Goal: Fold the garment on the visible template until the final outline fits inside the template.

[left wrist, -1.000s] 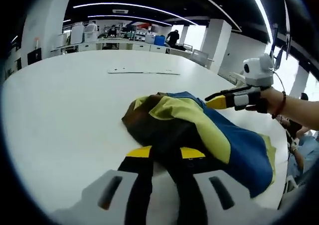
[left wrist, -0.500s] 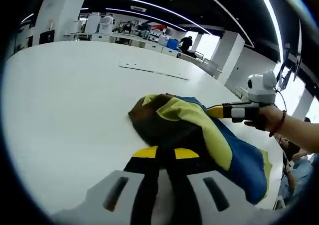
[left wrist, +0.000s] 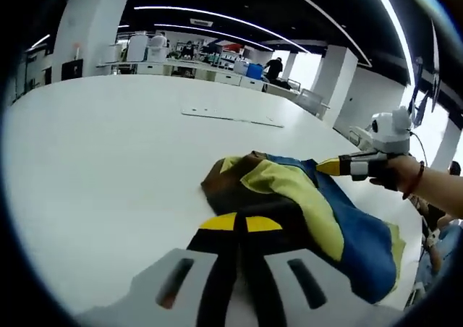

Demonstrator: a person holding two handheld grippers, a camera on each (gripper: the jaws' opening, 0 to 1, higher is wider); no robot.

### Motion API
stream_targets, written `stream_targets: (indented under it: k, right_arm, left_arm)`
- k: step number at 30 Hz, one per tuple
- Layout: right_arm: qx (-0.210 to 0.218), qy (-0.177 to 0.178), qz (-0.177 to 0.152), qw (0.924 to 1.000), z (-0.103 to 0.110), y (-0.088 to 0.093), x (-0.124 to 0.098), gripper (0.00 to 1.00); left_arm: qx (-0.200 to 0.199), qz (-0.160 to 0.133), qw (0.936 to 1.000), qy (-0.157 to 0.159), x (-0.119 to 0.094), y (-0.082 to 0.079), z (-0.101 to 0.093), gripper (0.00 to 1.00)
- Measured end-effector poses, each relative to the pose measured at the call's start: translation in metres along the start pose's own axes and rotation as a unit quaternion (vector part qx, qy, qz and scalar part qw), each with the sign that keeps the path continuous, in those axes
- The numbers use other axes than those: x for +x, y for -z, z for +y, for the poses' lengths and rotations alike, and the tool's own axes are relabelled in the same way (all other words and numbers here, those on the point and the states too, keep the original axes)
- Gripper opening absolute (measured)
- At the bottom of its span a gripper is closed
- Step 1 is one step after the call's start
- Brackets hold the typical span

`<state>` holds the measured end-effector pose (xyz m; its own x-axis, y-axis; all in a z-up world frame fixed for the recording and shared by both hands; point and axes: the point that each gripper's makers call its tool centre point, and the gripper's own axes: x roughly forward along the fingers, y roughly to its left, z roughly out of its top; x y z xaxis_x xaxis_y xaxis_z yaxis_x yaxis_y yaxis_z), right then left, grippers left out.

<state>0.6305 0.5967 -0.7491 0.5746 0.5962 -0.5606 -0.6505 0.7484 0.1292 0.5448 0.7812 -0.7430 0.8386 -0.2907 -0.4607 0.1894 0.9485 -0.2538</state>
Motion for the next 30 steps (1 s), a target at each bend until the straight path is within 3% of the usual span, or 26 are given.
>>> stream_targets:
  k: [11, 14, 30]
  right_arm:
    - [0.032, 0.013, -0.004, 0.9994, -0.021, -0.008, -0.02, 0.0]
    - [0.035, 0.017, -0.001, 0.9992, -0.027, -0.006, -0.023, 0.0]
    - [0.047, 0.06, 0.021, 0.9968, -0.074, 0.003, -0.035, 0.0]
  left_arm:
    - [0.019, -0.005, 0.9998, -0.006, 0.015, -0.027, 0.006, 0.0]
    - [0.042, -0.004, 0.9991, -0.003, 0.021, -0.035, 0.004, 0.0]
    - [0.105, 0.022, 0.9943, 0.005, 0.06, -0.047, 0.019, 0.0]
